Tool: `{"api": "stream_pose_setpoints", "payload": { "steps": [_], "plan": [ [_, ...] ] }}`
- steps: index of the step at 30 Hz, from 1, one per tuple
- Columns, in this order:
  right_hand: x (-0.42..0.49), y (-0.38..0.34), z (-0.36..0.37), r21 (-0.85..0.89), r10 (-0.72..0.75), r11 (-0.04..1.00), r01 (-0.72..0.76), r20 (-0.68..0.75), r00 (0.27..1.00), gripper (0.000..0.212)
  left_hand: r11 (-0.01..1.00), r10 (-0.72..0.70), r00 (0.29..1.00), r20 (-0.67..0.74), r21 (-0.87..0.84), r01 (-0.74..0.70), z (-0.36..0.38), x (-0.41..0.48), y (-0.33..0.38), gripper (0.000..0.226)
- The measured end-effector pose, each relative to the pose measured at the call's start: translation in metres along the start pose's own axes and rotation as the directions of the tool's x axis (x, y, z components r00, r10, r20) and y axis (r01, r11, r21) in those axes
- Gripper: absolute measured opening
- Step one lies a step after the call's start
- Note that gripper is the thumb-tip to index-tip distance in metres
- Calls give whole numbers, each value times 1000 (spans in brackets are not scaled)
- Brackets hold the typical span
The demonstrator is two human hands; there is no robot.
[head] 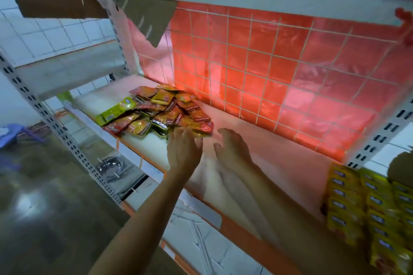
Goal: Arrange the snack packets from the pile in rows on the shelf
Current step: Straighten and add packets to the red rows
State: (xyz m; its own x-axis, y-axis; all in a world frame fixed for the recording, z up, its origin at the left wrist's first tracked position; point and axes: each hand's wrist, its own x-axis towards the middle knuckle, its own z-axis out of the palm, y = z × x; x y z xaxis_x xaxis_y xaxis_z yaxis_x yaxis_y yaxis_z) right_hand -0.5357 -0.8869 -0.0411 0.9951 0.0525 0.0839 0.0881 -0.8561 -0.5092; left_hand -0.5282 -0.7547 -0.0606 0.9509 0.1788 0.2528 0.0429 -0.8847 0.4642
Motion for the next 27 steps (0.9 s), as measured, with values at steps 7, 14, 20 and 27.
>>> {"api": "stream_pose_setpoints", "payload": {
  "steps": [7, 14, 20, 27],
  "plan": [
    [72, -35, 25, 22, -33, 999, 33, -14, 999, 33, 998, -50, 989, -136, 30, 55, 1, 79, -57, 18],
    [87, -36, 61, -123, -36, 991, 46, 88, 995, 42, 967, -222, 975, -29, 123, 224, 1, 95, -67, 38],
    [86, -33, 57, -170, 80, 983, -65, 87, 993, 59, 958, -251, 968, 31, -137, 253, -1, 88, -60, 58],
    [54, -30, 33, -82, 50, 996, -45, 57, 997, 29, 821, -278, 950, 143, -478, 313, 1, 59, -51, 38]
  ]
}}
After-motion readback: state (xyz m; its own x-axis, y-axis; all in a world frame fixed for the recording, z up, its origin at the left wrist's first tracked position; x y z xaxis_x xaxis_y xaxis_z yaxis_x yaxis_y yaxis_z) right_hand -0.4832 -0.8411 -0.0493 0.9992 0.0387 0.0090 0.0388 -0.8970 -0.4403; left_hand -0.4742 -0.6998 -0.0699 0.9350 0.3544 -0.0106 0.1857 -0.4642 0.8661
